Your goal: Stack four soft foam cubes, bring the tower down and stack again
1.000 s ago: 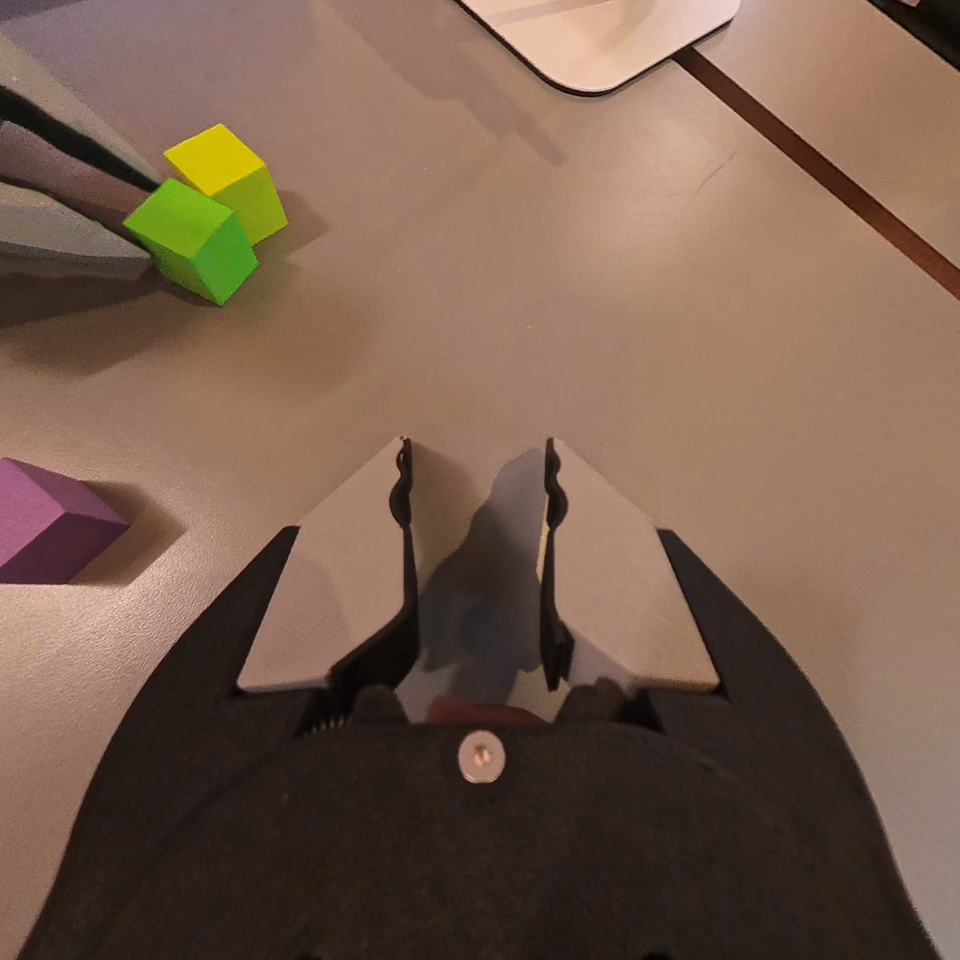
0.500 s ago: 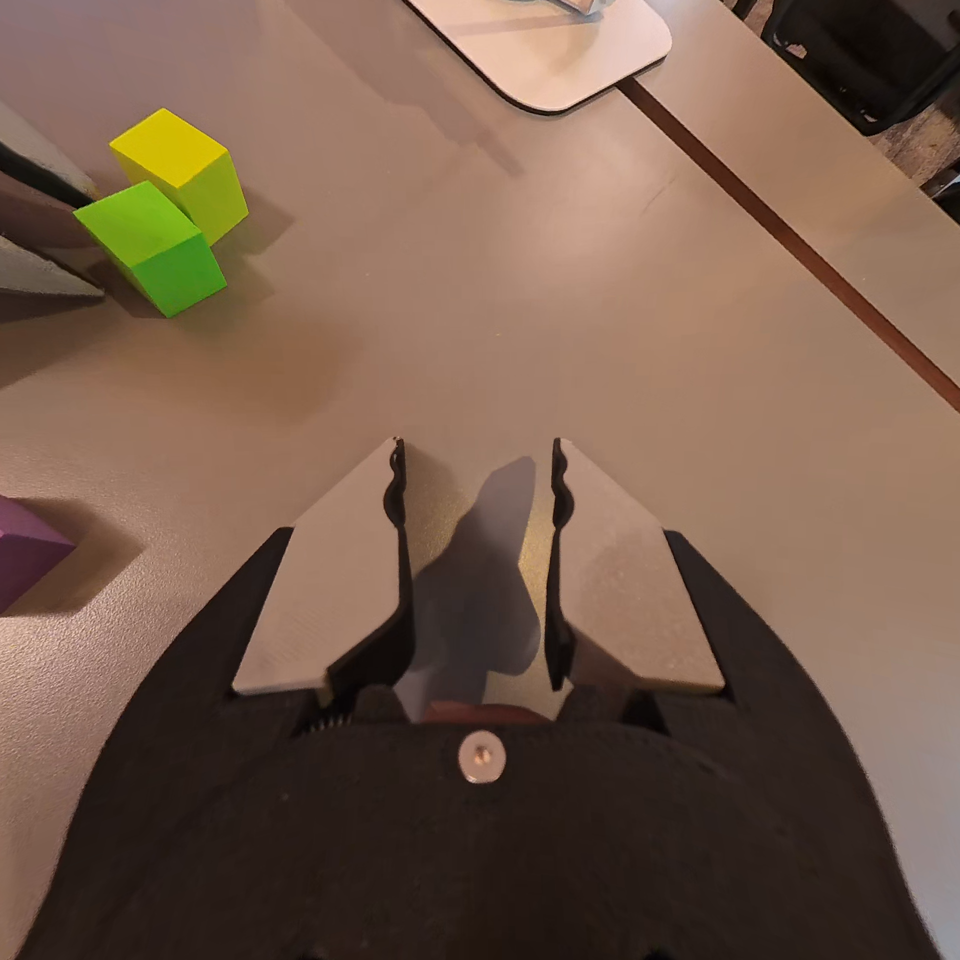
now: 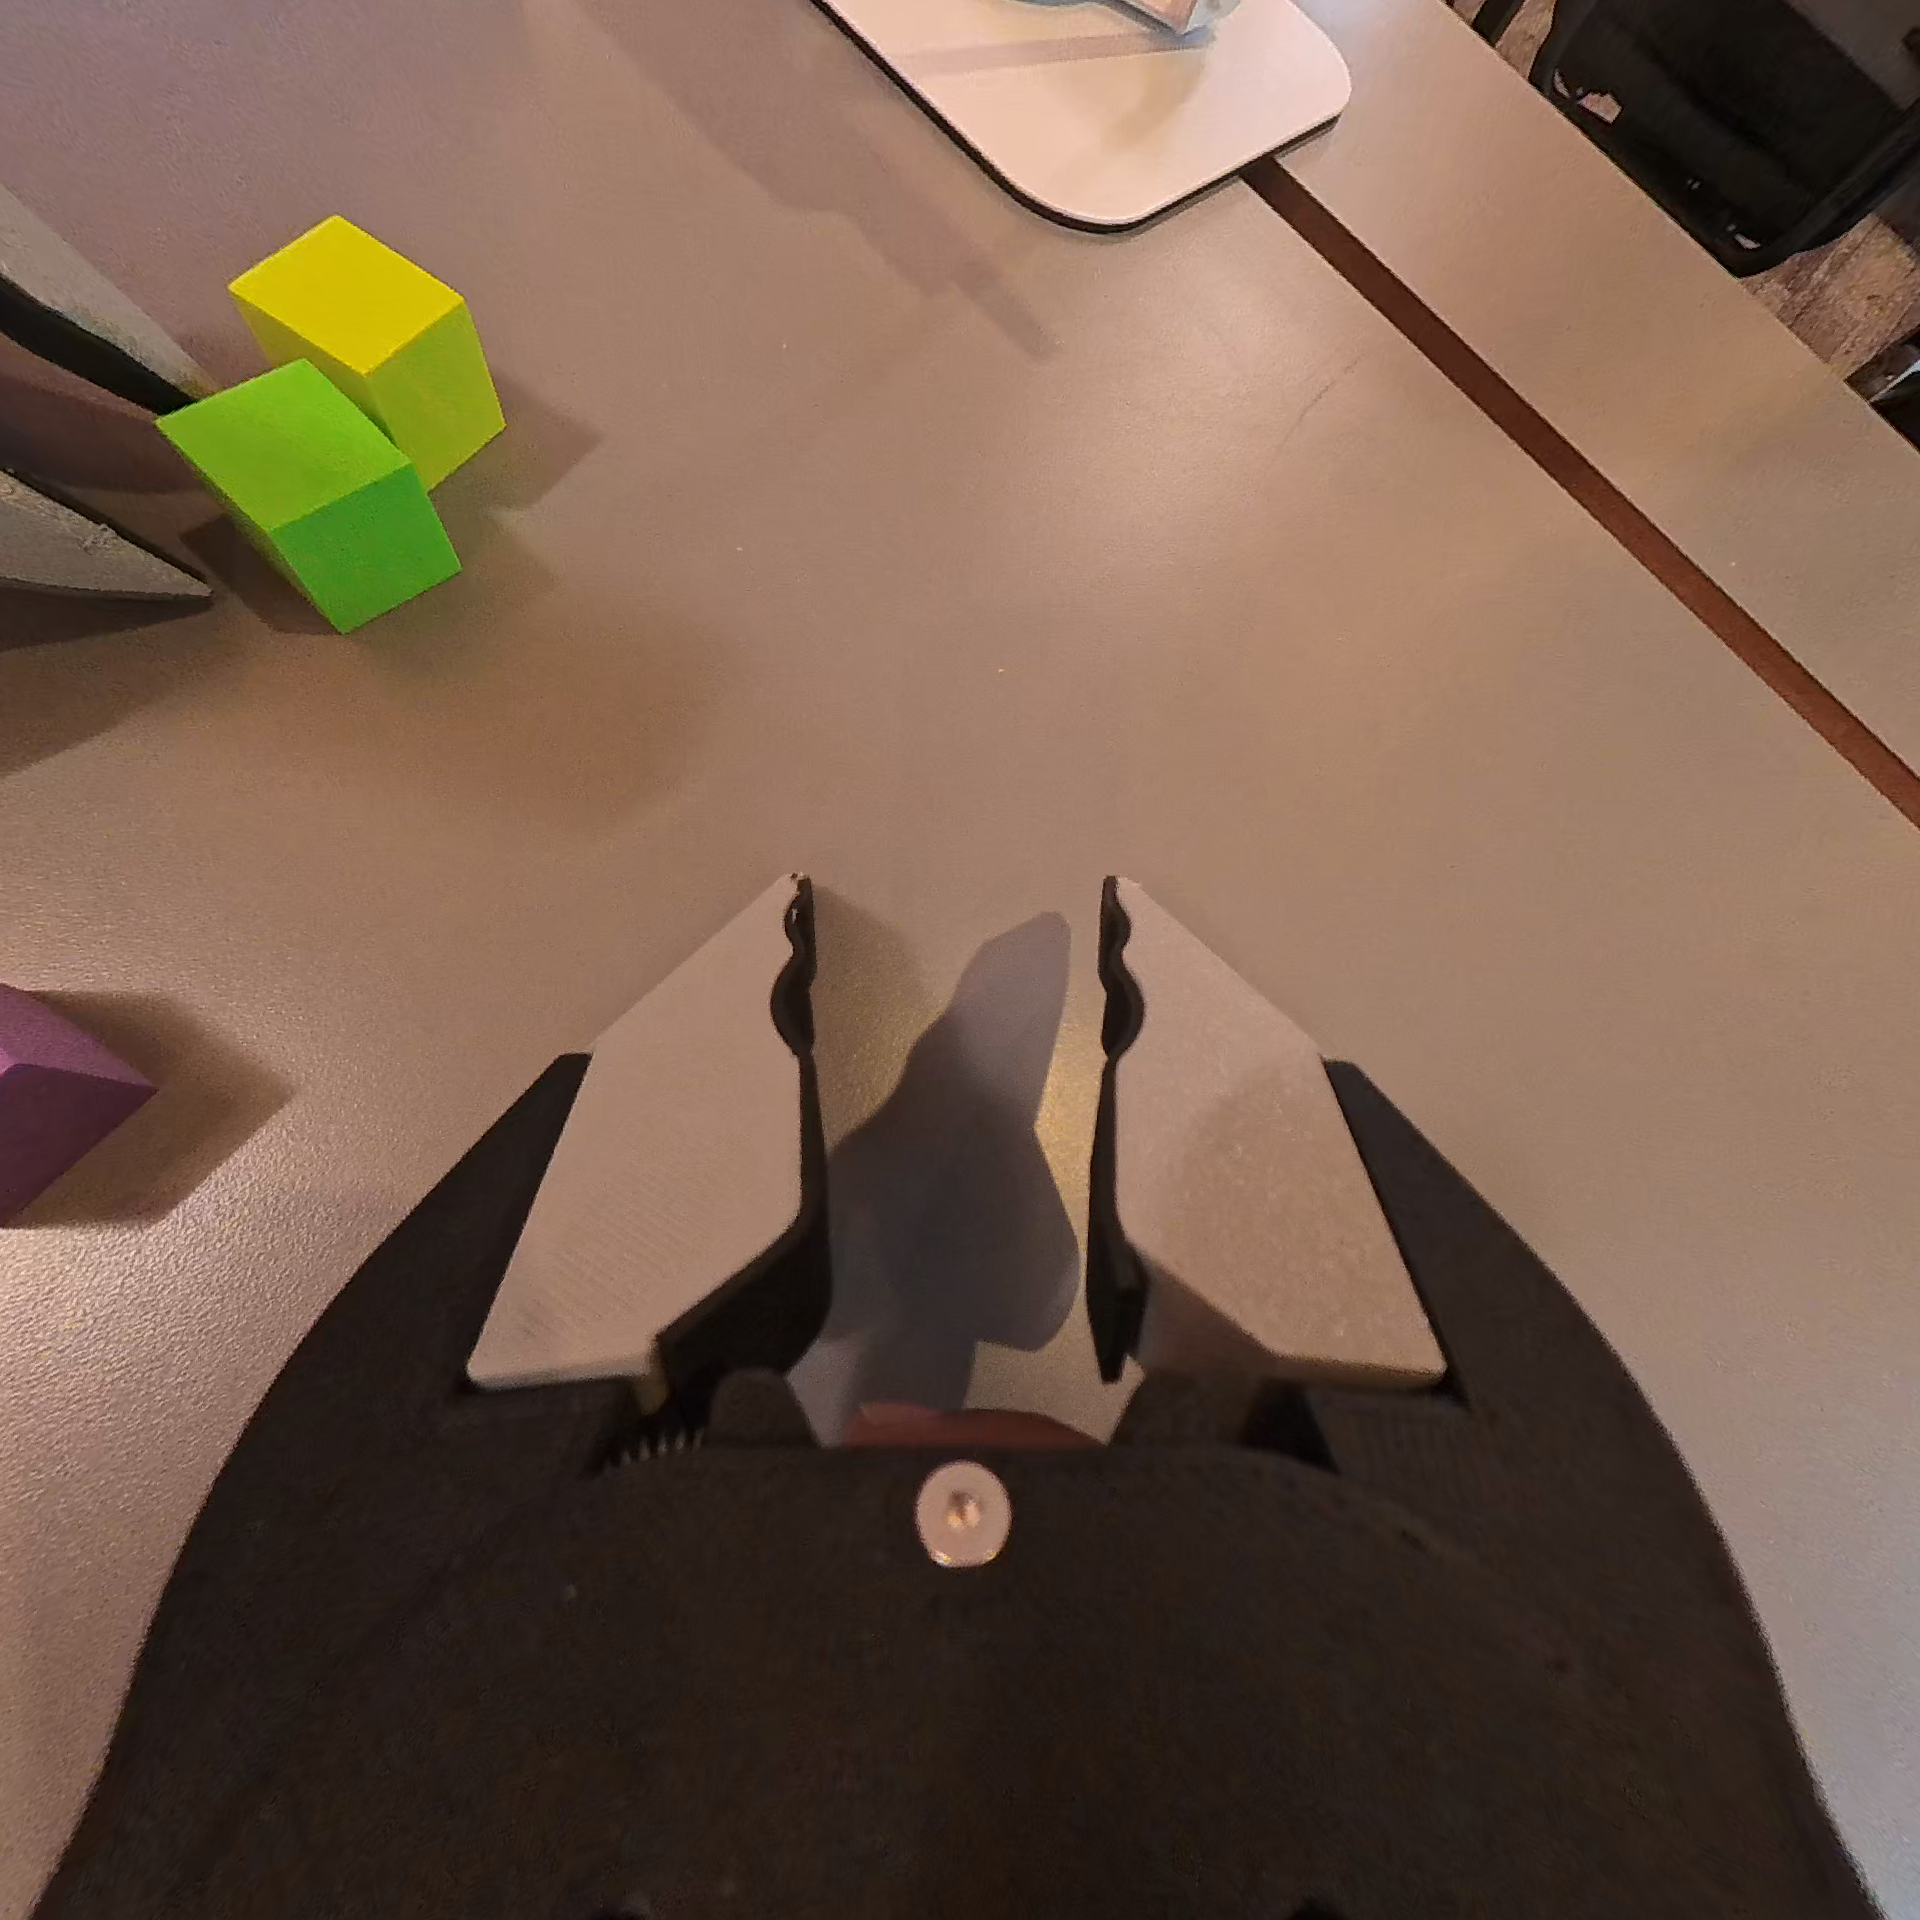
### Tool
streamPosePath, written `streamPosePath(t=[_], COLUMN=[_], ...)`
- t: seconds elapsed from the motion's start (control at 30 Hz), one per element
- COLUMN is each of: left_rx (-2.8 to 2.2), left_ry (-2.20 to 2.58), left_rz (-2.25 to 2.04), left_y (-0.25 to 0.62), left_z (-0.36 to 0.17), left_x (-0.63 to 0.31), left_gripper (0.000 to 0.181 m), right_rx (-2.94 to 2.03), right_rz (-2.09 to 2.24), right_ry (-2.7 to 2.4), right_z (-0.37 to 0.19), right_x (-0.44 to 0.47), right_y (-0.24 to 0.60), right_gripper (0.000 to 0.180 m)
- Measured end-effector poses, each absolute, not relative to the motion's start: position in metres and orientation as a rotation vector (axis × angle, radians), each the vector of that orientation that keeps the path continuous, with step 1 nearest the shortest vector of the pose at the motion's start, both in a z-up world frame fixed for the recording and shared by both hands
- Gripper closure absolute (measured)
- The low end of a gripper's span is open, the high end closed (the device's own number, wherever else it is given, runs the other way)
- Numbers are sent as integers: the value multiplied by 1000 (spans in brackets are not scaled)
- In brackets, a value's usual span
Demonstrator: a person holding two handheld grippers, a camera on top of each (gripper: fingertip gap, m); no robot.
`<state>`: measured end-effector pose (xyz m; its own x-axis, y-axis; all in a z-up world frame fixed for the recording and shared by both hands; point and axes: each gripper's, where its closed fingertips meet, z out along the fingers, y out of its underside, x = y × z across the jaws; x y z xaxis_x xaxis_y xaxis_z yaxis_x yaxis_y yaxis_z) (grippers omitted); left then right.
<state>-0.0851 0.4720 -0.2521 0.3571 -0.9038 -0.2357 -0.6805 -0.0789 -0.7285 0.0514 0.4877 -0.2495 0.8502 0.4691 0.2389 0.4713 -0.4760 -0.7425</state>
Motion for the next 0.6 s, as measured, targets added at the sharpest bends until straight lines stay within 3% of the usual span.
streamPosePath(t=[0.4, 0.5, 0.6], left_rx=[-1689, -1700, -1728], left_ry=[1517, 1498, 1452], left_rz=[-329, -346, -423], left_y=[454, 454, 454], left_z=[-252, -250, -245], left_x=[-74, -72, -72], left_gripper=[164, 155, 135], right_rx=[-2138, -2138, -2137], right_rz=[-7, -7, -8], right_ry=[-687, -687, -688], right_z=[-249, -249, -249], right_x=[51, 51, 51], right_y=[488, 488, 488], right_gripper=[128, 128, 128])
